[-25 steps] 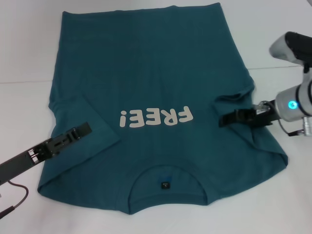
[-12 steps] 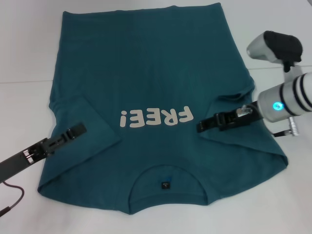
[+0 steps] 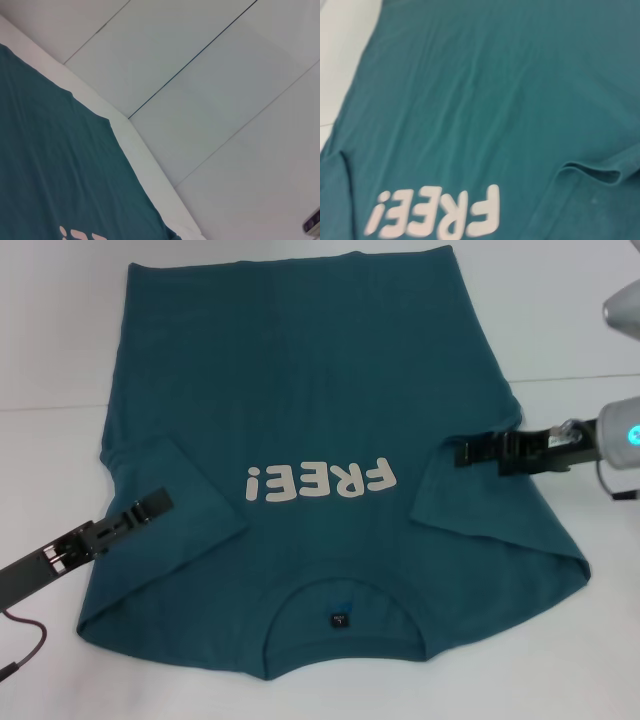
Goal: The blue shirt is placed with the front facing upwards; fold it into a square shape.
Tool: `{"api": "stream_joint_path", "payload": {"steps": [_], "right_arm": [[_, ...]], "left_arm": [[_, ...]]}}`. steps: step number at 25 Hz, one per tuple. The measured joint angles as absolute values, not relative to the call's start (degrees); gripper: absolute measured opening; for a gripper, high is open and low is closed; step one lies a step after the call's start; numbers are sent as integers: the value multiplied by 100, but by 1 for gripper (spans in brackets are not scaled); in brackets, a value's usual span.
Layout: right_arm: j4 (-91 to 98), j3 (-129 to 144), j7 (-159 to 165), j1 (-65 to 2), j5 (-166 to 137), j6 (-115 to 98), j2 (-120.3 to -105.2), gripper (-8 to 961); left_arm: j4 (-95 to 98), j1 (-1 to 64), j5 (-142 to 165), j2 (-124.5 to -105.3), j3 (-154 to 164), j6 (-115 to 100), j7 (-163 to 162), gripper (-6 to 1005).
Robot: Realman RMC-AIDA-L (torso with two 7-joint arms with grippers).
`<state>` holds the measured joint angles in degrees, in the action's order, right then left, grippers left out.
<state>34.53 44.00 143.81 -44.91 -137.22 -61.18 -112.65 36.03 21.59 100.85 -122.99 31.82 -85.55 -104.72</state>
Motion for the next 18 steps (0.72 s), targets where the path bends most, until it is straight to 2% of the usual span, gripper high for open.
{"api": "stream_joint_path", "payload": {"steps": [4, 11, 18], "right_arm": [[3099, 4500, 14275, -4568, -13759, -5252, -11438, 833], [2889, 4785, 14062, -4680, -13723, -3313, -11880, 833], [2061, 4796, 13735, -5281, -13477, -1415, -11943, 833]], "left_arm": [[3604, 2202, 10082, -12314, 3182, -8522, -10473, 792], [3526, 2222, 10080, -12314, 3182, -8512, -10447, 793], [3455, 2224, 10081, -12297, 3181, -8497, -10417, 793]]}}
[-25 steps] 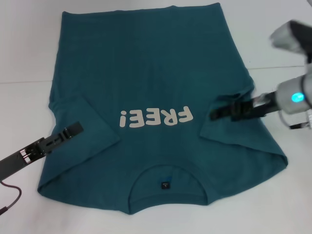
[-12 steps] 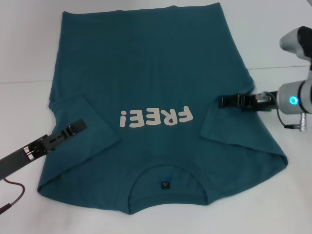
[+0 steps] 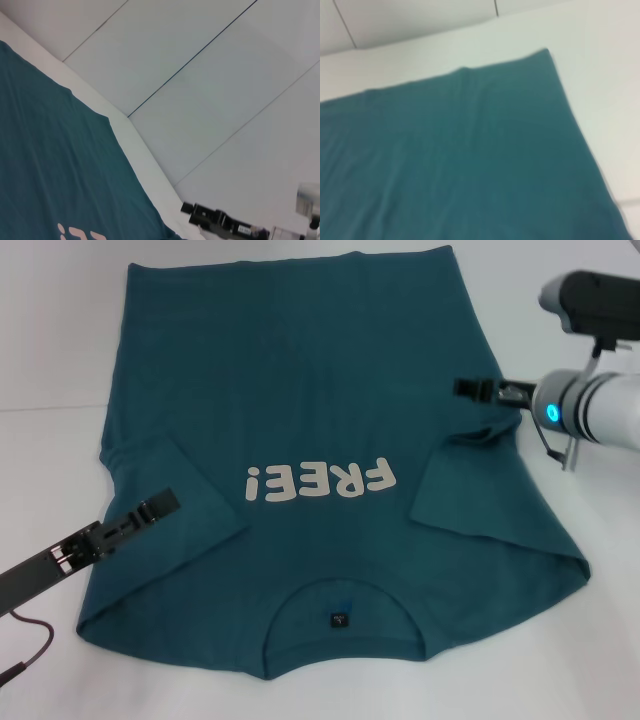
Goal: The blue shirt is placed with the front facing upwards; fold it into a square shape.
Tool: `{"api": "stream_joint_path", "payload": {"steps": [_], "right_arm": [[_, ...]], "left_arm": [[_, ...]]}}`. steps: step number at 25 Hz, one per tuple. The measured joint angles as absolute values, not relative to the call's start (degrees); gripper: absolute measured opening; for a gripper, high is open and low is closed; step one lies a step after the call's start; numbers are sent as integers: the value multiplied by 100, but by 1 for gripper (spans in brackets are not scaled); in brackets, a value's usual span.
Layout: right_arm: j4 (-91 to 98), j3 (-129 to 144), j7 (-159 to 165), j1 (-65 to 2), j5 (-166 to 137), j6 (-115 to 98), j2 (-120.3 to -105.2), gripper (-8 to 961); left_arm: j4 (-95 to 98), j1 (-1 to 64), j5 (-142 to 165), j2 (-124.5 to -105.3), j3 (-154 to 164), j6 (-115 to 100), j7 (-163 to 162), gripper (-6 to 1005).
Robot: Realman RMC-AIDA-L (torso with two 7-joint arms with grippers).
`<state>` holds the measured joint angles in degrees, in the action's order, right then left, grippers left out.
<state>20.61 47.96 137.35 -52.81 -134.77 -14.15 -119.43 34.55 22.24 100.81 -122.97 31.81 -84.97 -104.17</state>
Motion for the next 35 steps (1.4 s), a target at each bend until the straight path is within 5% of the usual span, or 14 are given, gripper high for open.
{"api": "stream_joint_path", "payload": {"steps": [8, 15, 22, 35], "right_arm": [[3359, 4751, 14046, -4910, -13466, -4424, -11699, 833], [4095, 4710, 14586, -4410, -13384, -6671, -11435, 833], [4188, 4333, 14552, -4062, -12783, -8254, -11133, 833], [4086, 4214, 14372, -3672, -12228, -8815, -11114, 833]], "left_arm": [[3471, 2203, 10097, -12246, 3187, -8561, -10607, 793], [3469, 2123, 10539, -11765, 3431, -8669, -12341, 793], [3522, 2023, 11058, -11565, 3390, -8855, -13454, 792], [3582, 2018, 11823, -11509, 3061, -8156, -14315, 792]]}}
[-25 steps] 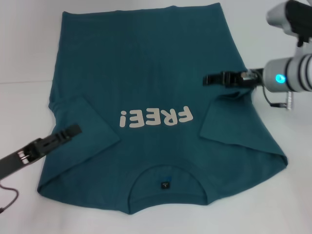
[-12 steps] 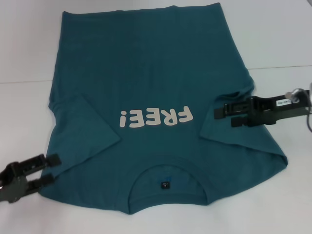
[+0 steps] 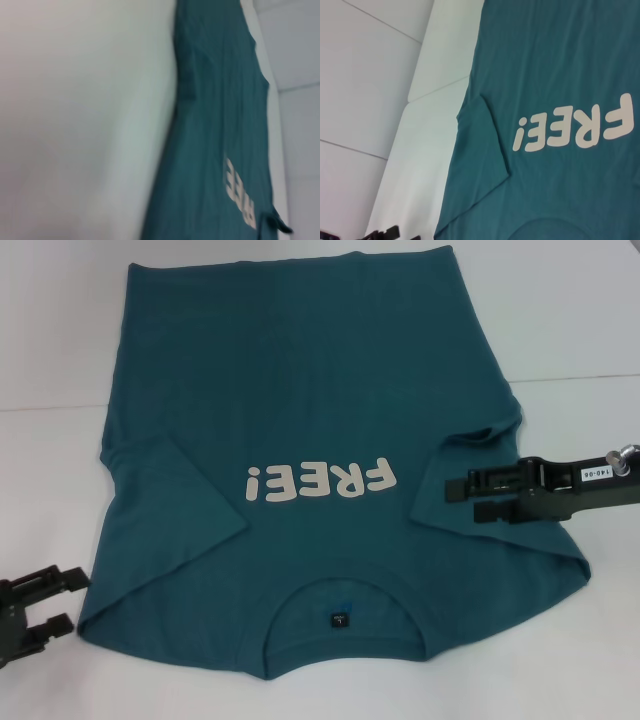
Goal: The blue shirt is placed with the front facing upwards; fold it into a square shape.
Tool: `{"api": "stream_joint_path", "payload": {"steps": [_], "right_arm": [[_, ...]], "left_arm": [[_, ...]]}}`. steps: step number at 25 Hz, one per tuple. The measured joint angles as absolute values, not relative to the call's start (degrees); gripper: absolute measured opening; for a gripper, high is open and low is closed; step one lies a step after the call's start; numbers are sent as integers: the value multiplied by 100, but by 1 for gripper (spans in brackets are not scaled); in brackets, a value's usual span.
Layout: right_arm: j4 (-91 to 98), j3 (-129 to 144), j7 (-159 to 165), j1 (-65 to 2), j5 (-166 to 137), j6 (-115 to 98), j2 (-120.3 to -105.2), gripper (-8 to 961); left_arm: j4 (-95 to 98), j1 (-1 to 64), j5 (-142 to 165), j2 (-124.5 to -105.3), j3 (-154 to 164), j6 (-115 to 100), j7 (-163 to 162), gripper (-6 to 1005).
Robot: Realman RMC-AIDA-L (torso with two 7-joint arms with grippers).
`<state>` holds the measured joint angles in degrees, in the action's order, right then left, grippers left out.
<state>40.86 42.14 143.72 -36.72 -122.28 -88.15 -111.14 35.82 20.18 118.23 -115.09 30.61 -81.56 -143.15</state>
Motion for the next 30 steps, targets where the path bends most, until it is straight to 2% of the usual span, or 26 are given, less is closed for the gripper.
{"api": "stream_joint_path", "payload": {"steps": [30], "right_arm": [[4069, 4072, 14212, -3674, -12216, -8679, -11179, 832]], "left_arm": [[3313, 2171, 11874, -11637, 3218, -7288, -13948, 792]]}}
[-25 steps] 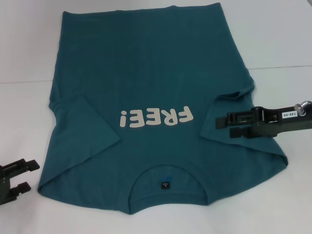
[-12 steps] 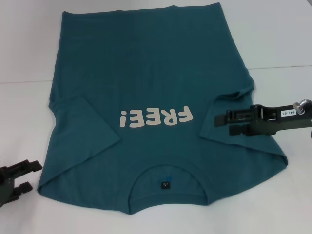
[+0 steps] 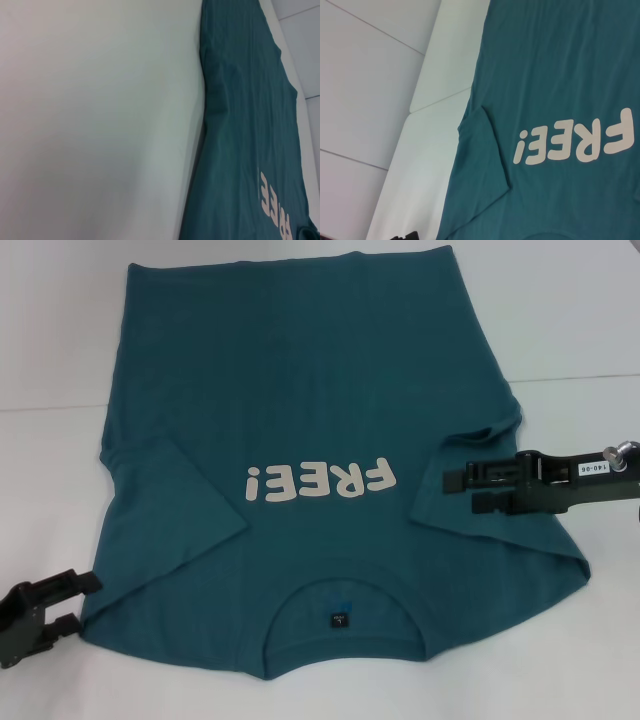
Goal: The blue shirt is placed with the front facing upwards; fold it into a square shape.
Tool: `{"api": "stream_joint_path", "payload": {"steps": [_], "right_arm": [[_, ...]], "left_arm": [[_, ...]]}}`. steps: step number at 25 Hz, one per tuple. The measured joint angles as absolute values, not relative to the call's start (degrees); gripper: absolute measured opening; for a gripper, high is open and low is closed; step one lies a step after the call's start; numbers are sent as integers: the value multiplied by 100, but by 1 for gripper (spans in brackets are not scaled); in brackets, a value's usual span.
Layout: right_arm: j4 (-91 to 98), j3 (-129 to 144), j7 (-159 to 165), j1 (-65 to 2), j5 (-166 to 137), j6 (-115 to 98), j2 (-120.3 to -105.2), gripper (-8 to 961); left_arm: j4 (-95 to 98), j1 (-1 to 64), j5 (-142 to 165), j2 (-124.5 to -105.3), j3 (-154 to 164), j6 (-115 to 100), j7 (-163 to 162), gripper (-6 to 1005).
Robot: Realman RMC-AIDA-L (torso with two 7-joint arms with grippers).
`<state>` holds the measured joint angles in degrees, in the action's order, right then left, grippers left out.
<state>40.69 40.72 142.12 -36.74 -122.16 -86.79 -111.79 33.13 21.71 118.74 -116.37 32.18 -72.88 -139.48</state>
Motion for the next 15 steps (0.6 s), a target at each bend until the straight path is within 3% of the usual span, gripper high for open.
{"api": "stream_joint_path", "payload": {"steps": [15], "right_arm": [[4069, 4012, 14212, -3638, -12217, -8690, -11179, 832]], "left_arm": [[3312, 2205, 11882, -11654, 3315, -7647, -13885, 780]]}}
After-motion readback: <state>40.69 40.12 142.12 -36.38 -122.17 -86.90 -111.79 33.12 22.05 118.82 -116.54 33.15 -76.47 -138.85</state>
